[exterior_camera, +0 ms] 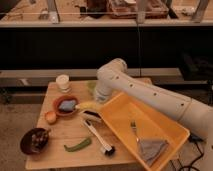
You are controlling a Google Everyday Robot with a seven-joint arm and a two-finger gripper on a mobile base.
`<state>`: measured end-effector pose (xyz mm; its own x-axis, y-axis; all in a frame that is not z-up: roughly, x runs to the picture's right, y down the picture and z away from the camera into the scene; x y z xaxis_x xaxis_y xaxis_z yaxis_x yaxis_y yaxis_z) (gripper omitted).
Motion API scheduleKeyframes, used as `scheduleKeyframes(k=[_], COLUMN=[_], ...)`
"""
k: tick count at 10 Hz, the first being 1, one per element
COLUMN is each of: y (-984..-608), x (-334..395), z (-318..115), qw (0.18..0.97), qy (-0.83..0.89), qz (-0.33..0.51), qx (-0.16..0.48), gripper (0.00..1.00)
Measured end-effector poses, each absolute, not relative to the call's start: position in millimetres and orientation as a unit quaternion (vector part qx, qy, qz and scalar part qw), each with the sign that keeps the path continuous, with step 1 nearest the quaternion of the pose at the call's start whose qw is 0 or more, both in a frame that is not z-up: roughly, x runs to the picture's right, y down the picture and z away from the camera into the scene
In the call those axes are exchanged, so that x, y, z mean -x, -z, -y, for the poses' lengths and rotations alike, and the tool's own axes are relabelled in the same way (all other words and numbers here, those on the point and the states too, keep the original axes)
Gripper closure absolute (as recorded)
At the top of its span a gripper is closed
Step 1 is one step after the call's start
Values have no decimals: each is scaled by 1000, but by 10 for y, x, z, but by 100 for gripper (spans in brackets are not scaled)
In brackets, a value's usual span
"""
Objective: Place banana in table surface
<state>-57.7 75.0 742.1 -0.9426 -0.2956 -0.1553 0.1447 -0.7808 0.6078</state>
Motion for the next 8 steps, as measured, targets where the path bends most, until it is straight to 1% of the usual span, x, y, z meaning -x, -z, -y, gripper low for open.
scheduleKeyframes(k=[3, 4, 8], y=[-7203, -7201, -7540], x=[889, 917, 1054], z=[-919, -1045, -1512], qw=[75, 70, 76], qy=[939, 938, 931], qz=[311, 318, 338], qx=[-123, -118, -112], gripper=[96, 96, 96])
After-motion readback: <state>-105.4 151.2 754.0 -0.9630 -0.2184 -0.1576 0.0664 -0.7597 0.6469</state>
